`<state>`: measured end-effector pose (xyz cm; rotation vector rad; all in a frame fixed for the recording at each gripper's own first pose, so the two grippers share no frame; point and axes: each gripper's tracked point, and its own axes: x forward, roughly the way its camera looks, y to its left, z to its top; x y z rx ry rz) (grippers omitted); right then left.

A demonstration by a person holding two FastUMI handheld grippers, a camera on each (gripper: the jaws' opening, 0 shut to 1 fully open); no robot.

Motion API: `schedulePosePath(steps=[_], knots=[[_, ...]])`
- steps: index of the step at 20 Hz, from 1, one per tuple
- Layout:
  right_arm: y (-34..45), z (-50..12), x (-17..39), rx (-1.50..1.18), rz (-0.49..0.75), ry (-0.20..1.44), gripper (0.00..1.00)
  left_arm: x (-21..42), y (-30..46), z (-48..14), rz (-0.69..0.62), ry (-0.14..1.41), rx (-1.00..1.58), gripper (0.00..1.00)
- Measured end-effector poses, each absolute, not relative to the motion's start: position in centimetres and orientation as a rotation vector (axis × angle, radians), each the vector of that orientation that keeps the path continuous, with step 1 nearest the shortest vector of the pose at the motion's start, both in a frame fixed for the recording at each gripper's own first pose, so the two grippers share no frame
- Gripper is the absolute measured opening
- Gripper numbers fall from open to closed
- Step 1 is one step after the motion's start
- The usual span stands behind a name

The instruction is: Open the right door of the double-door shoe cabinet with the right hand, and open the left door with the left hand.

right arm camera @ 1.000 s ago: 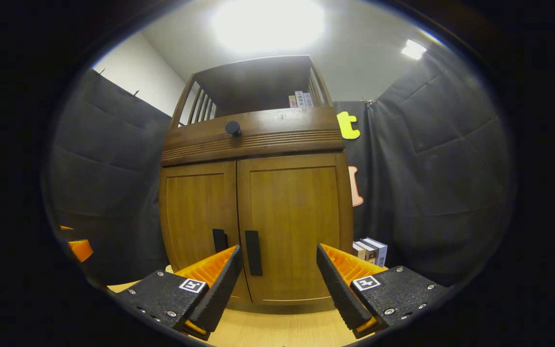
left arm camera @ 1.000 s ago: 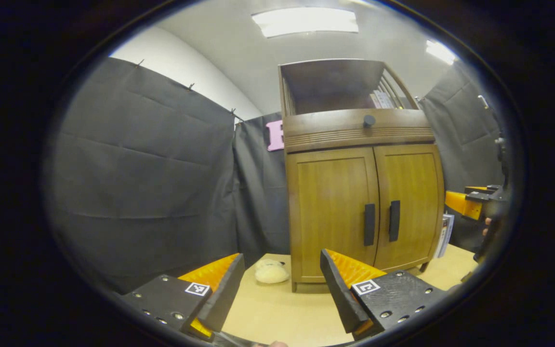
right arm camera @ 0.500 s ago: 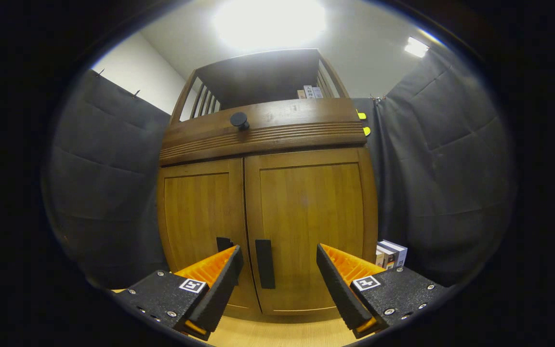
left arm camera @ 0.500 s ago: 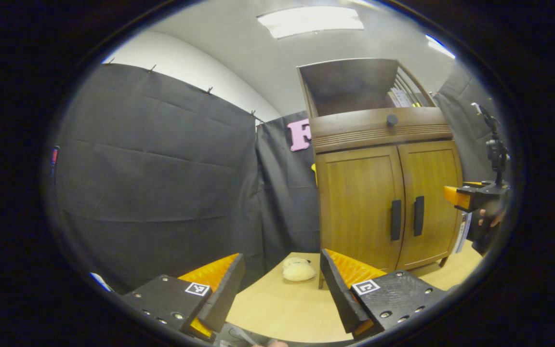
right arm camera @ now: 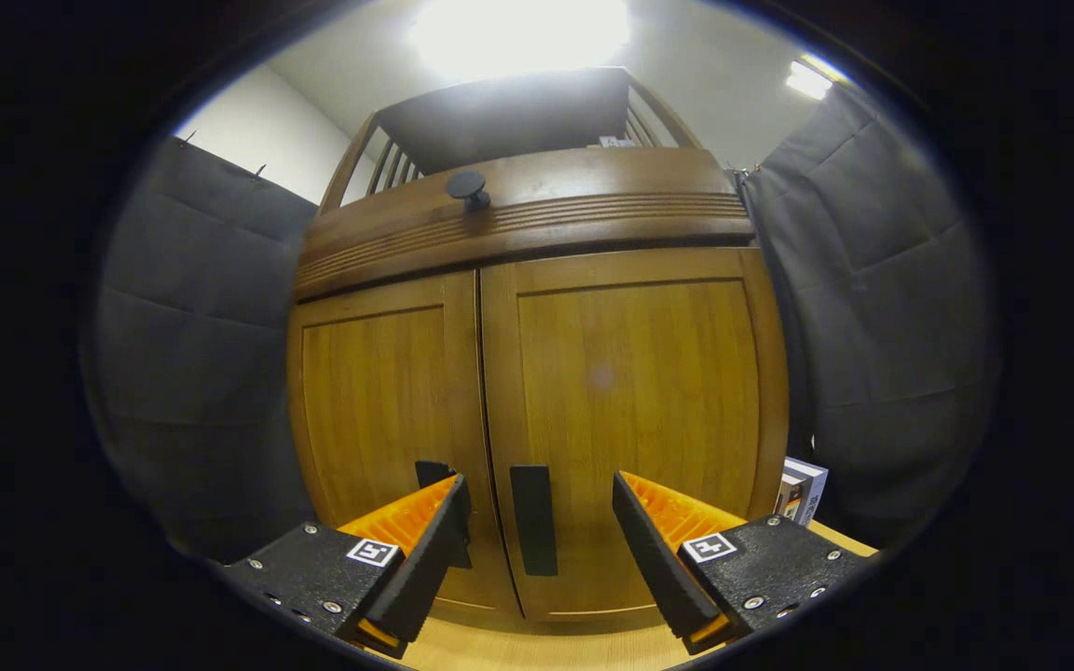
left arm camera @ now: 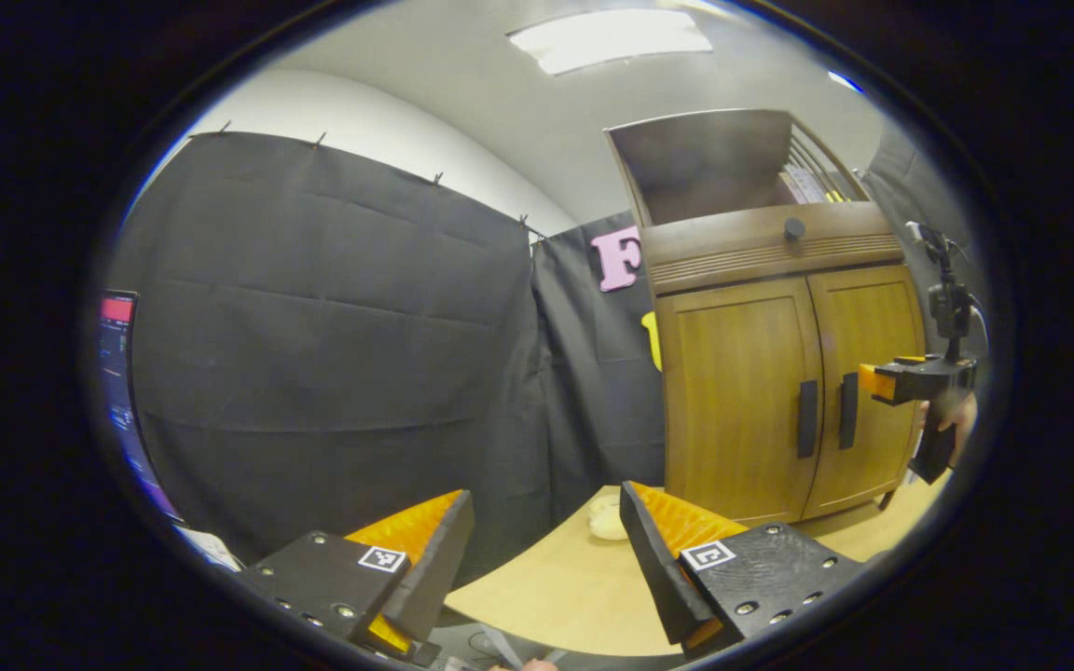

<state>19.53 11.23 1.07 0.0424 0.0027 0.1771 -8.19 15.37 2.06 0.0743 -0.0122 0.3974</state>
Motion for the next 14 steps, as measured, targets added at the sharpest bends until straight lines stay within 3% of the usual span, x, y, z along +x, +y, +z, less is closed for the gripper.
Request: schedulePosePath(steps=[1, 5, 6, 9, 14], knots=[[11.4, 0.8, 20.1, 0.044, 0.176, 0.012, 0.94, -8.4, 15.6, 2.2, 0.407, -0.011, 0.075, 0.91], [12.1, -1.1, 22.5, 0.046, 0.176, 0.064, 0.94, -9.0, 16.3, 2.2, 0.436, -0.004, 0.077, 0.96], [12.2, -1.5, 23.2, 0.047, 0.179, 0.076, 0.95, -9.0, 16.4, 2.3, 0.440, -0.004, 0.078, 0.90], [12.7, -2.8, 24.5, 0.049, 0.172, 0.110, 0.93, -9.0, 16.7, 2.1, 0.449, 0.000, 0.078, 0.91], [13.7, -4.4, 26.0, 0.061, 0.161, 0.154, 0.78, -8.9, 16.8, 2.1, 0.455, 0.008, 0.073, 0.91]])
